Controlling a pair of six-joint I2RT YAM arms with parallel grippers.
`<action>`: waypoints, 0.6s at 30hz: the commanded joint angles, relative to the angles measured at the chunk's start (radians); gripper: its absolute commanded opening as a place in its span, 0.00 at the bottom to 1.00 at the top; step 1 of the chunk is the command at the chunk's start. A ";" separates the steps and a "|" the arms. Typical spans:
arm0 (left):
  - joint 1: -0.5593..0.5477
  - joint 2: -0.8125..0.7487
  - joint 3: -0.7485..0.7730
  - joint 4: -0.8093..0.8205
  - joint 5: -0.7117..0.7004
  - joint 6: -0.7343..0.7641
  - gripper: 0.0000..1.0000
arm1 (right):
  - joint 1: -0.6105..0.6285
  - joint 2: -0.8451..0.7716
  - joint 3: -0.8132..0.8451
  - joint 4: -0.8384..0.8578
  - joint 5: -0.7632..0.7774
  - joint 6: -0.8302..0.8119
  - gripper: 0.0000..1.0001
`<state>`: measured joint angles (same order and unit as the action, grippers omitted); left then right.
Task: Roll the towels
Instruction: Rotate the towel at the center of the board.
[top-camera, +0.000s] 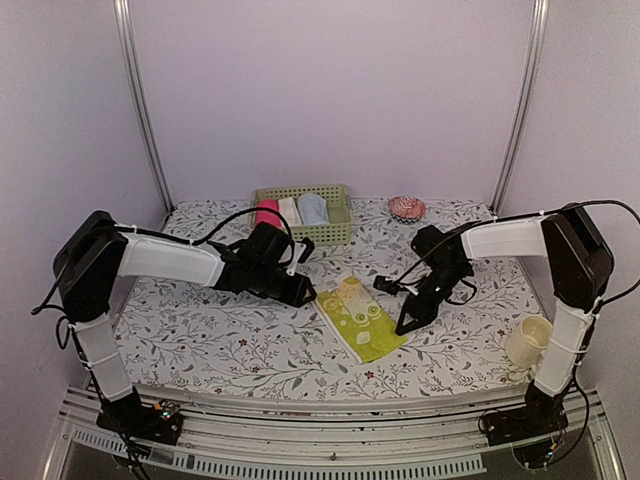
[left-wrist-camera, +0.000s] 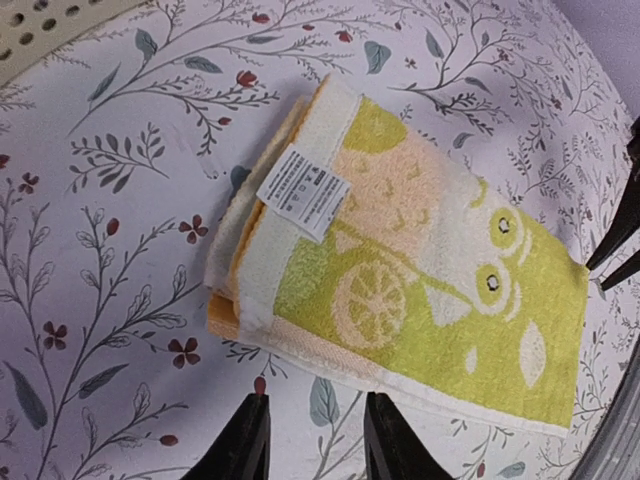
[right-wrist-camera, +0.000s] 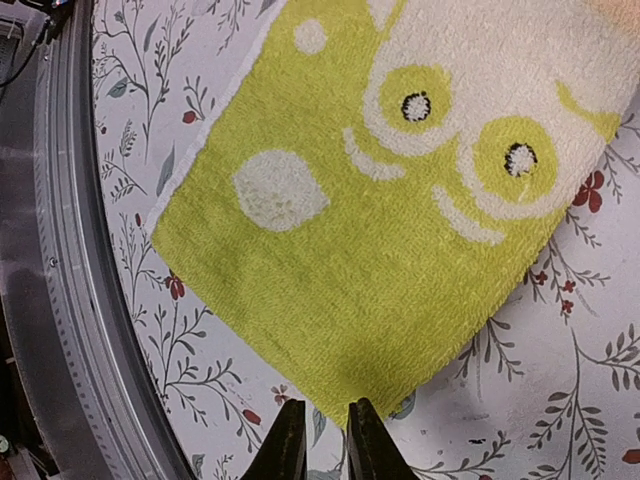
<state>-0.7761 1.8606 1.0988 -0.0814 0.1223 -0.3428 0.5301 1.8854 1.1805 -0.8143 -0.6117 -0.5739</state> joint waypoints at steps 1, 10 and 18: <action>-0.026 -0.070 -0.005 -0.006 0.029 -0.027 0.34 | -0.005 -0.072 0.017 -0.029 -0.020 -0.031 0.18; -0.051 0.094 0.198 0.019 0.164 -0.058 0.33 | -0.035 -0.092 0.002 -0.010 -0.112 -0.078 0.18; -0.060 0.276 0.259 0.012 0.231 -0.078 0.34 | -0.073 -0.117 -0.028 0.013 -0.127 -0.084 0.18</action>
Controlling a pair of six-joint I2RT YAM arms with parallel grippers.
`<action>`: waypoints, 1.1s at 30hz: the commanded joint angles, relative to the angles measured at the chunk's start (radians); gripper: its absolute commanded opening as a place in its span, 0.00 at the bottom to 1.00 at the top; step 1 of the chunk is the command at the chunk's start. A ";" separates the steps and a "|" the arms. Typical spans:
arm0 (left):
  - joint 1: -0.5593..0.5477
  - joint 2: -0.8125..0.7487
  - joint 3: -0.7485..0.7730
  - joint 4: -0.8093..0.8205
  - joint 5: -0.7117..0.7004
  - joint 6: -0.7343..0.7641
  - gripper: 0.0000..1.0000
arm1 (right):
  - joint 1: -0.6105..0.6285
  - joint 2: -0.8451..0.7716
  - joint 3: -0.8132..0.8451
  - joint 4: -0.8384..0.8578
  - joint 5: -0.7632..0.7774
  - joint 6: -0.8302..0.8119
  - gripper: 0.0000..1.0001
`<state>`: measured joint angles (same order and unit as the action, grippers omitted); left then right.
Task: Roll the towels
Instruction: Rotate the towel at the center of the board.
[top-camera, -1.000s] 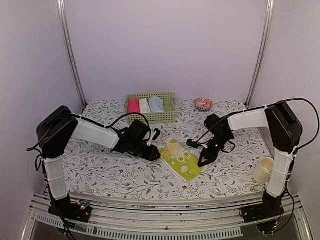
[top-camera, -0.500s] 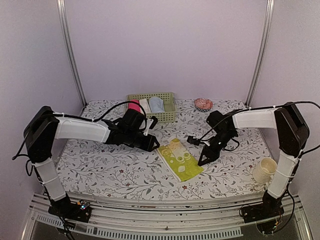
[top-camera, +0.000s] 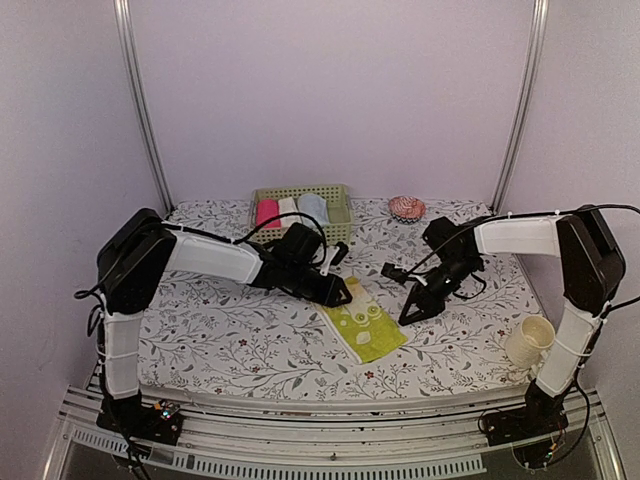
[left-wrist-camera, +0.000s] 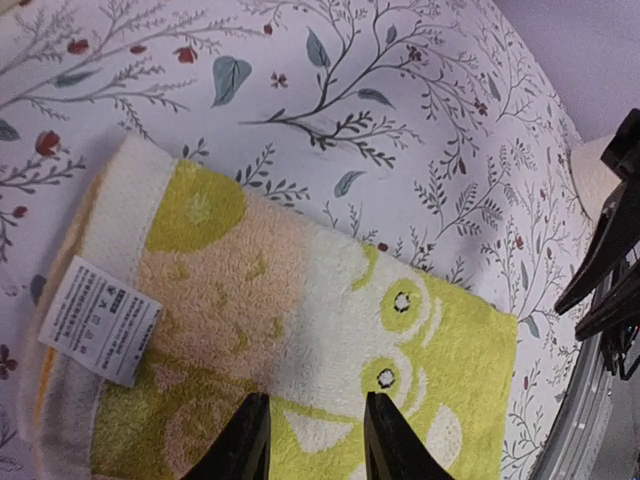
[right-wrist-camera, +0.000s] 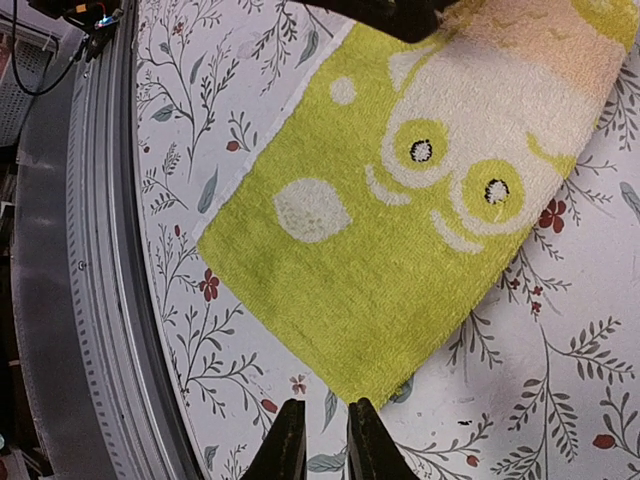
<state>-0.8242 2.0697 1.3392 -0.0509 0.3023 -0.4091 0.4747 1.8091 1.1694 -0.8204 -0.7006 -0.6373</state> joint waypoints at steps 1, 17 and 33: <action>-0.009 0.082 0.020 -0.020 0.045 -0.004 0.34 | -0.017 -0.038 -0.019 0.019 -0.040 -0.022 0.18; 0.032 0.259 0.280 -0.053 0.073 0.200 0.38 | -0.018 -0.028 -0.026 0.016 -0.057 -0.034 0.18; -0.059 -0.393 -0.238 0.163 -0.253 0.351 0.63 | 0.043 -0.433 -0.233 0.243 0.125 -0.223 0.43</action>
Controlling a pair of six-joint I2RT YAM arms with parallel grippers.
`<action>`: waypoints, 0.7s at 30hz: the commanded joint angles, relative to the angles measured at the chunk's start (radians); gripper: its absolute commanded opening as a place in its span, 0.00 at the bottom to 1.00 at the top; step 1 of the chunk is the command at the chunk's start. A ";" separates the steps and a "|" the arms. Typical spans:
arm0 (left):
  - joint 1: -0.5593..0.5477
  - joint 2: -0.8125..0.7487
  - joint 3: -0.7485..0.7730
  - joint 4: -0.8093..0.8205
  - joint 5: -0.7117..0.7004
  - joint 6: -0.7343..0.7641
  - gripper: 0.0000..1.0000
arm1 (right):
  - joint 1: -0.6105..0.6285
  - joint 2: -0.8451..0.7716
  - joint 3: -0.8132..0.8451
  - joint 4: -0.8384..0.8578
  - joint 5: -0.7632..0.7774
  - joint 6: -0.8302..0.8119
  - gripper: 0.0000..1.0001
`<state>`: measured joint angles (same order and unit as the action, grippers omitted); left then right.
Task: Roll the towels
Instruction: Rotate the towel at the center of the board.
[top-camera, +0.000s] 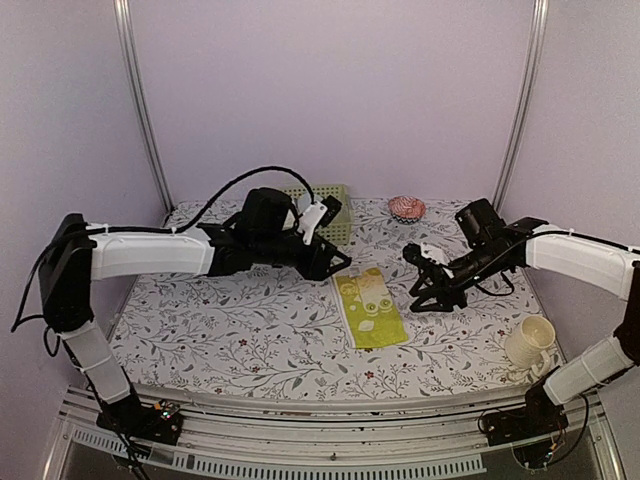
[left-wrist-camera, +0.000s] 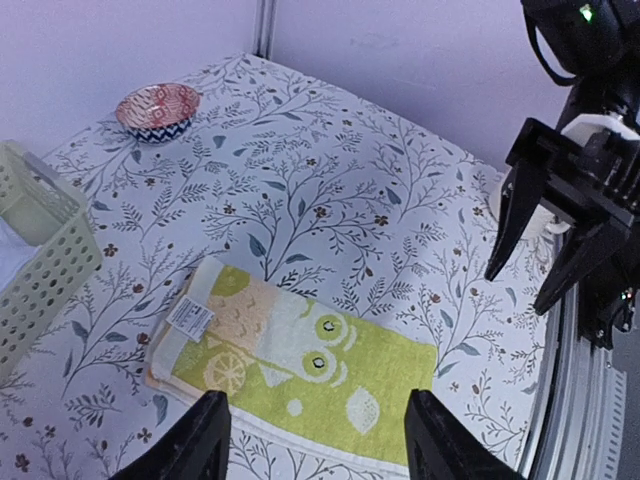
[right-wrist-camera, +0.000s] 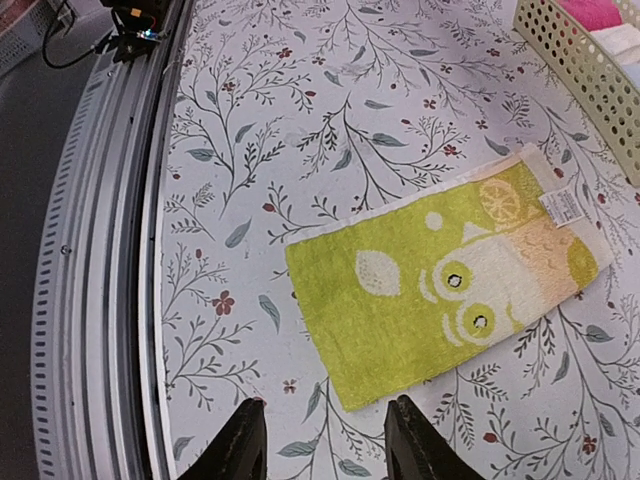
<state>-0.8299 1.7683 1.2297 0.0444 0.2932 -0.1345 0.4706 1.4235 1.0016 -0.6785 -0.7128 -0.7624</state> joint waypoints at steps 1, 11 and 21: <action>-0.059 -0.114 -0.175 0.105 -0.323 0.075 0.74 | 0.064 -0.049 -0.087 0.121 0.173 -0.118 0.43; -0.072 -0.185 -0.361 0.196 -0.482 -0.072 0.98 | 0.174 0.110 -0.142 0.280 0.343 -0.203 0.43; -0.081 -0.197 -0.451 0.282 -0.221 -0.187 0.70 | 0.263 0.285 -0.063 0.261 0.418 -0.220 0.43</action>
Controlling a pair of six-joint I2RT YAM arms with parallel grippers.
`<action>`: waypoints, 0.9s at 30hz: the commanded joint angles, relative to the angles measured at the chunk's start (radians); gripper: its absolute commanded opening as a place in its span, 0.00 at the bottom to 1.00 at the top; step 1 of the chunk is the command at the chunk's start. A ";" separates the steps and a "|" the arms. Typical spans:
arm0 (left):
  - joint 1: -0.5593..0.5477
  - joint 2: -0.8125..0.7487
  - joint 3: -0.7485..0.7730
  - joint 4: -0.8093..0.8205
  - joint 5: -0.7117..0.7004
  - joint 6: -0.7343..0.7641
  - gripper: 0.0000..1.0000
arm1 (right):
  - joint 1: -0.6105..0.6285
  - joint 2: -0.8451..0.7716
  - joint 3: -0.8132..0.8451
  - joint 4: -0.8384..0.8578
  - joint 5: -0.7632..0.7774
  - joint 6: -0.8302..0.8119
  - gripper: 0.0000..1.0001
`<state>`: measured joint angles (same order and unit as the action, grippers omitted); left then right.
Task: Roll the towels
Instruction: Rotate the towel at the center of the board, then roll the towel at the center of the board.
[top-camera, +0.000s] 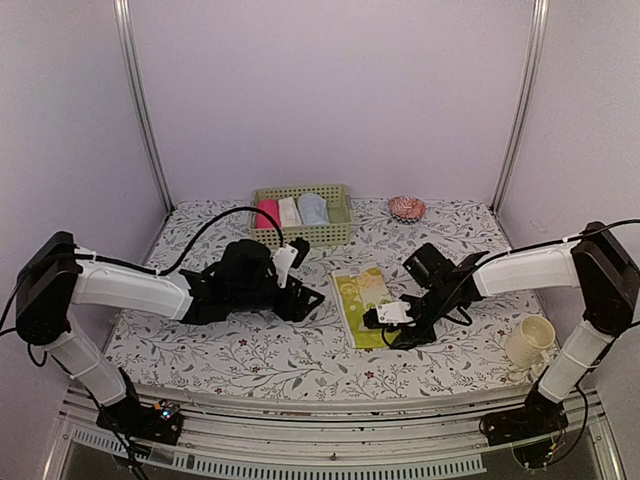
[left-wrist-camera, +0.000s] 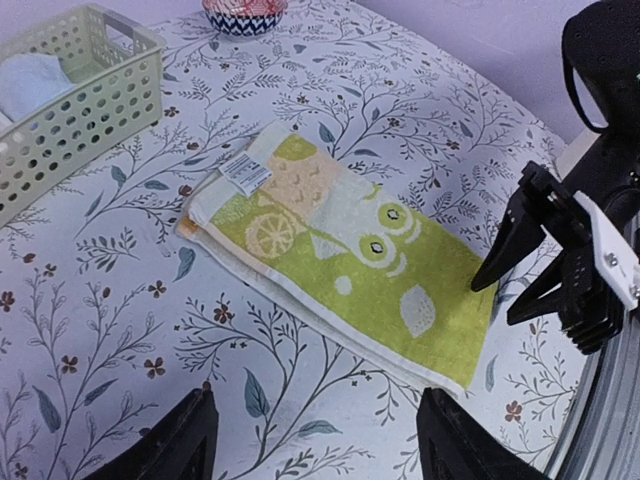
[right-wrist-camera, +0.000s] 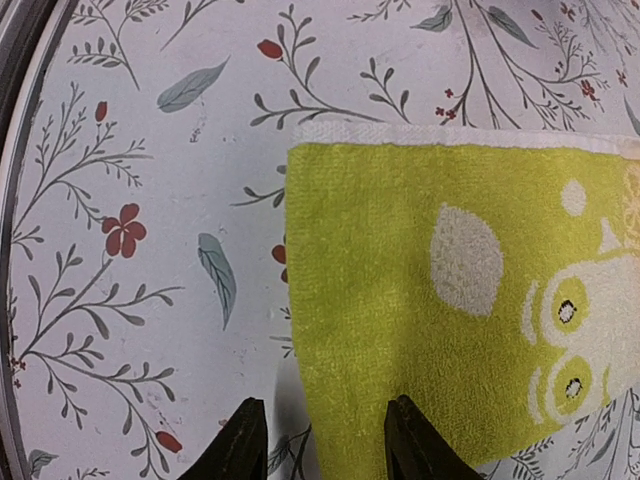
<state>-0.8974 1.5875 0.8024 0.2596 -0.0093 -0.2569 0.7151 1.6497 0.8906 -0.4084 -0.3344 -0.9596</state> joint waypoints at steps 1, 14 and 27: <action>-0.013 -0.019 -0.034 0.074 0.082 -0.071 0.69 | 0.022 0.078 0.054 -0.012 0.046 -0.023 0.43; -0.042 -0.183 -0.163 0.058 0.038 -0.019 0.68 | 0.077 0.217 0.099 -0.051 0.030 -0.006 0.24; -0.204 -0.301 -0.383 0.147 -0.016 0.071 0.66 | 0.180 0.178 0.115 -0.146 -0.047 0.028 0.20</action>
<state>-1.0080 1.2732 0.4625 0.3389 0.0147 -0.2611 0.8822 1.8294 1.0370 -0.4278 -0.3355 -0.9581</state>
